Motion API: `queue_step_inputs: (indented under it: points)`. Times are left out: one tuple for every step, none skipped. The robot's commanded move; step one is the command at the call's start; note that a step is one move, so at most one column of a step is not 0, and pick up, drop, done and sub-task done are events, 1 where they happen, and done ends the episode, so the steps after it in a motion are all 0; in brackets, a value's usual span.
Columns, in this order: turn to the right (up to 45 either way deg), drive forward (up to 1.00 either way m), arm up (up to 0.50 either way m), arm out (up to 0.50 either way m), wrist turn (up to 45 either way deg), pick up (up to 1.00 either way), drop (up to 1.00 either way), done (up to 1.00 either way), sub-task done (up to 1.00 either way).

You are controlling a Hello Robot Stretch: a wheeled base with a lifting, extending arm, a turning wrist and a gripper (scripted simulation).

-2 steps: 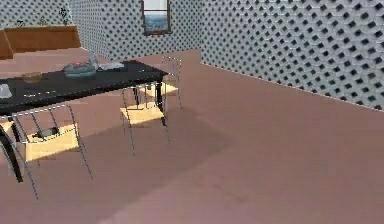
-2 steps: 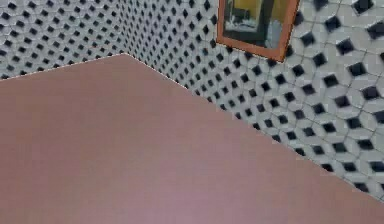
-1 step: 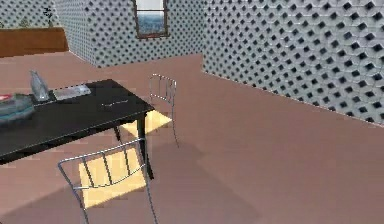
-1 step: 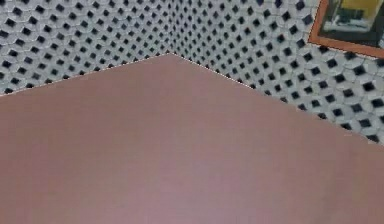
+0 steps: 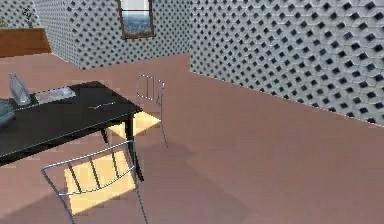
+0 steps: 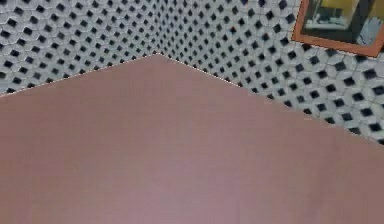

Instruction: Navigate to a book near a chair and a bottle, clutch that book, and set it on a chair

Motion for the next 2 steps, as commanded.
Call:
queue_step_inputs:
  points:
    - [0.0, 1.0, 0.0, 0.0, 0.0, 0.0, 0.0, 0.0, 0.0]
    - [45.0, 0.0, 0.0, 0.0, 0.0, 0.0, 0.0, 0.0, 0.0]
